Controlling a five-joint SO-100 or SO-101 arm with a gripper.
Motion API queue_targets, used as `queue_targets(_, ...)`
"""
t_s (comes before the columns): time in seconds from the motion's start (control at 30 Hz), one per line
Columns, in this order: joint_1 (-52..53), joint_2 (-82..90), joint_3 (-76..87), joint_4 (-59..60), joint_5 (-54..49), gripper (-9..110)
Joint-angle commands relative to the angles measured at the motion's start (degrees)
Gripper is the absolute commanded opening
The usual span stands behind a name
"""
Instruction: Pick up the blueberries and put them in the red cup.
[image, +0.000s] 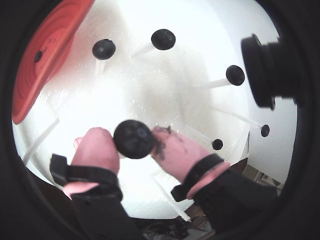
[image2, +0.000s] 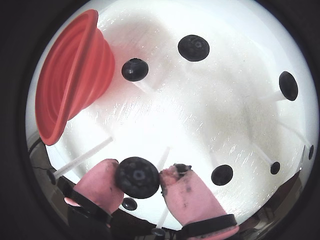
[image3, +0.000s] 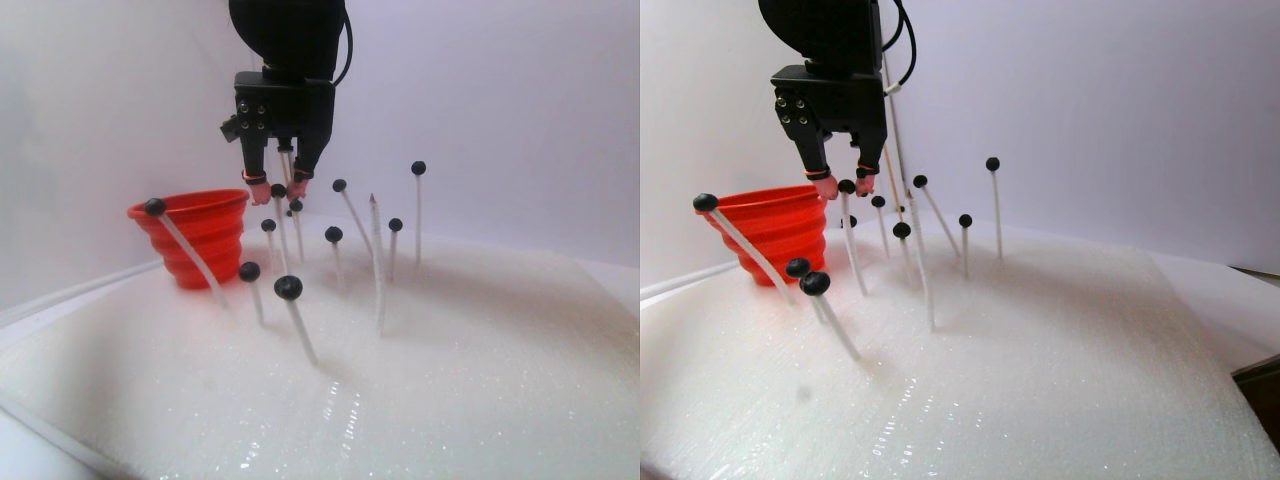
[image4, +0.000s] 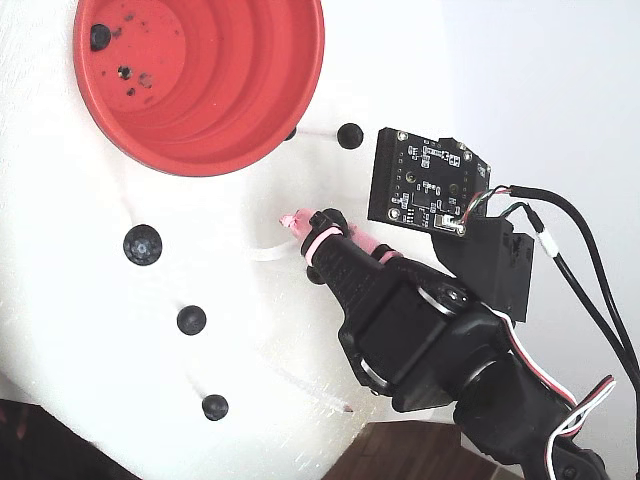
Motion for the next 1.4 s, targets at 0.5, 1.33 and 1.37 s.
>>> queue_targets(0.5,-2.6,7.6,-4.8,2.0,0.0,12)
queue_targets(1.33,-7.1,12.5,-5.2,4.5,0.4,12)
queue_targets(1.37,-7.4,12.5,-5.3,4.6,0.4,12)
